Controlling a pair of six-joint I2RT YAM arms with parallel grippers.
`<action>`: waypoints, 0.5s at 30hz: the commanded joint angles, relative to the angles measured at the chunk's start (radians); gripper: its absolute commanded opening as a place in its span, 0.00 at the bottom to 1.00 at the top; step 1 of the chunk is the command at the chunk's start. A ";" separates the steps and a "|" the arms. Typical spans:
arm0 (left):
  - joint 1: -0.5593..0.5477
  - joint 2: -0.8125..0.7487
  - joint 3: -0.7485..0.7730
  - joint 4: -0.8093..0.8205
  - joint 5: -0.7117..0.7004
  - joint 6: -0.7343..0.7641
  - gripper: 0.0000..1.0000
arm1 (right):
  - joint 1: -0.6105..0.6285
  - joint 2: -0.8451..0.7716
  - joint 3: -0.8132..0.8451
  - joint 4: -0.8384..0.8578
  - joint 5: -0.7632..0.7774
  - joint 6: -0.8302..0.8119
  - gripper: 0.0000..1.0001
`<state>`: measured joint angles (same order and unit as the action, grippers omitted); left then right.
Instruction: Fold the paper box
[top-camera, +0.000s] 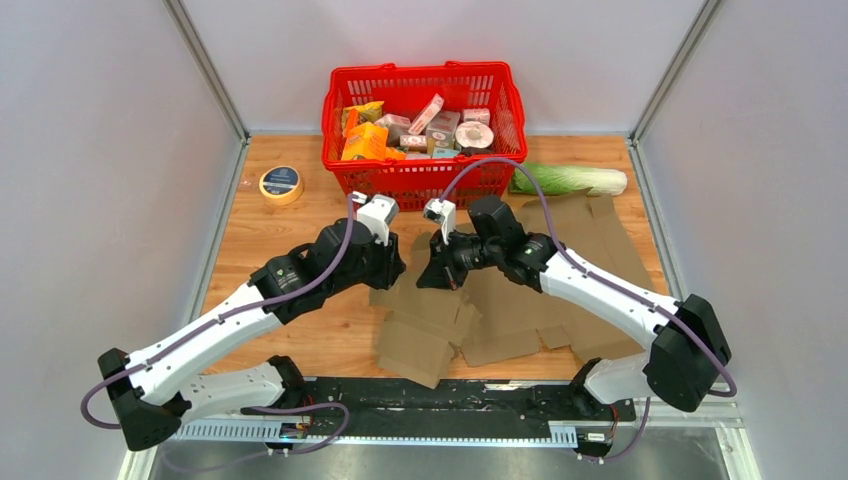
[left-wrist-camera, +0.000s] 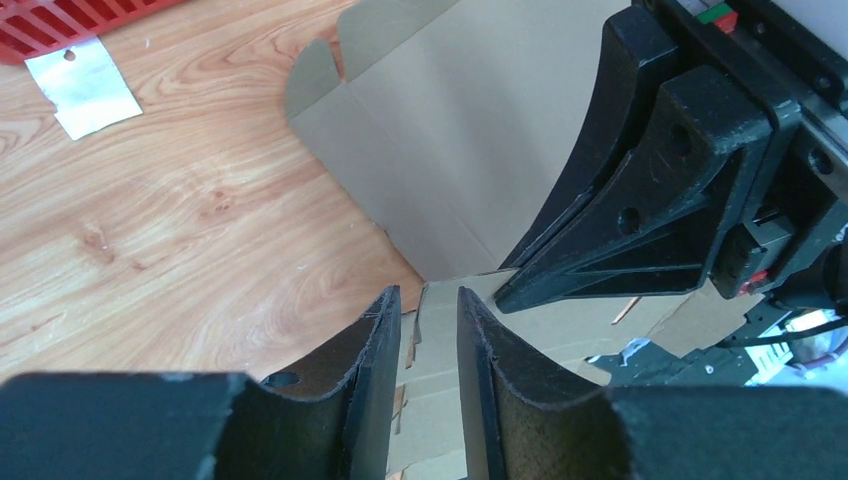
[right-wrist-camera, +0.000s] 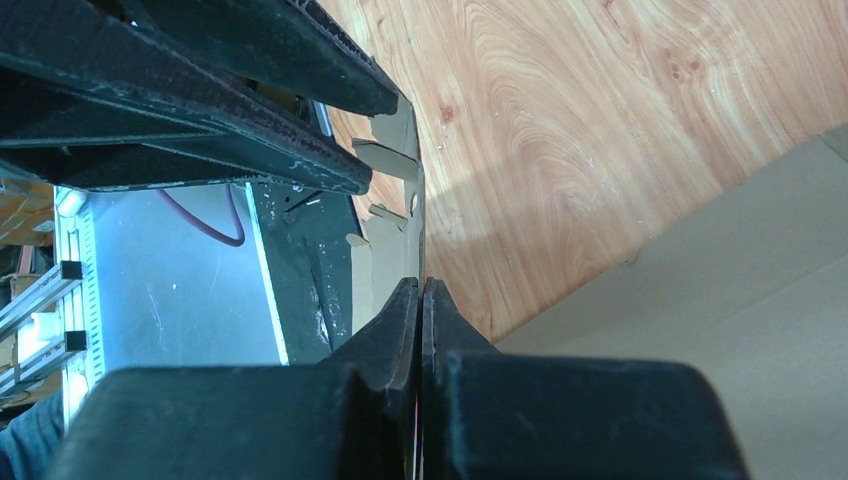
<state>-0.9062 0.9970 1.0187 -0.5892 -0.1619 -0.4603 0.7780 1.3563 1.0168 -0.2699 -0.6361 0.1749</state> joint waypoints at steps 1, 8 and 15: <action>0.004 0.005 0.024 -0.017 -0.033 0.038 0.35 | 0.009 0.013 0.057 0.047 -0.040 -0.012 0.00; 0.004 0.005 0.017 -0.049 -0.060 0.064 0.35 | 0.014 0.032 0.072 0.040 -0.040 -0.022 0.00; 0.004 -0.020 -0.019 -0.024 -0.027 0.063 0.20 | 0.021 0.056 0.095 0.041 -0.050 -0.022 0.00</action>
<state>-0.9062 1.0027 1.0126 -0.6304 -0.1989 -0.4156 0.7898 1.3975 1.0565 -0.2710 -0.6643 0.1696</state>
